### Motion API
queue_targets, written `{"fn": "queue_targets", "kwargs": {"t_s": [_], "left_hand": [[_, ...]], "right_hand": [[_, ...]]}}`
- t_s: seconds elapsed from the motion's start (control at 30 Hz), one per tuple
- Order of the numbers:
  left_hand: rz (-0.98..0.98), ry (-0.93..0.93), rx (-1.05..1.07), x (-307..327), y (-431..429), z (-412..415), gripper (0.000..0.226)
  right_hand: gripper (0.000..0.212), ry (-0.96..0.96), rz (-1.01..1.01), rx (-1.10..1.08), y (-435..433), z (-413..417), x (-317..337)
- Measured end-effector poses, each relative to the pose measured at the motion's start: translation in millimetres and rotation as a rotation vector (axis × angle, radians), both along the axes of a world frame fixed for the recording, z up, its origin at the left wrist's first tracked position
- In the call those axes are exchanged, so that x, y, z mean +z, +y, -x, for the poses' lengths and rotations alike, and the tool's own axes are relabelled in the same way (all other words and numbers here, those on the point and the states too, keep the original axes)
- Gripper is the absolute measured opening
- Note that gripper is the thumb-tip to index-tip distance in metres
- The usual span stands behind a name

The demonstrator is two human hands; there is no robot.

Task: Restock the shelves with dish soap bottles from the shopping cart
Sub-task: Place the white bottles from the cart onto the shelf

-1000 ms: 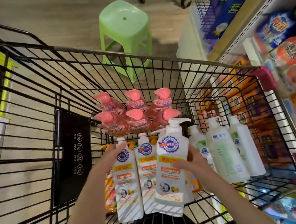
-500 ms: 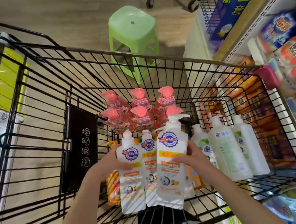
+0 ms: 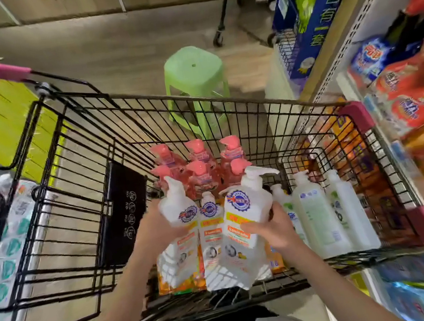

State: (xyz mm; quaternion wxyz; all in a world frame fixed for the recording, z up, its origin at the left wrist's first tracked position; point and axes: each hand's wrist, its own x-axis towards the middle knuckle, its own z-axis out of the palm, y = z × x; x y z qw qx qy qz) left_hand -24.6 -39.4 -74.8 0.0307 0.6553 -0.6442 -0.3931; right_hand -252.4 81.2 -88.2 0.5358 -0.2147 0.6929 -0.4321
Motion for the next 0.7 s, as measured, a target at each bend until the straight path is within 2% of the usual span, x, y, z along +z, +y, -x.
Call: {"fn": "queue_targets", "kwargs": {"t_s": [0.13,0.23,0.37,0.47,0.53,0.7], "left_hand": [[0.226,0.053,-0.018,63.9,10.1,1.9,0.087],[0.372,0.068,-0.015,115.0,24.8,8.1,0.093],[0.538,0.185,-0.031,163.0,45.6,19.2,0.095],[0.581,0.273,-0.060,183.8,58.6,29.4,0.093],[0.571,0.333,-0.098,195.9,65.6,39.6,0.091],[0.553,0.508,-0.285,226.0,79.7,69.0,0.086]], "right_hand": [[0.076,0.128,0.081,0.009,8.8,5.7,26.2],[0.077,0.180,0.165,-0.019,14.5,11.6,51.0],[0.085,0.183,0.266,-0.090,30.1,19.9,82.7],[0.074,0.135,0.345,-0.176,49.6,28.4,101.0],[0.072,0.177,0.384,-0.222,65.5,33.2,115.6],[0.086,0.282,0.445,-0.372,104.8,34.3,152.9]]}}
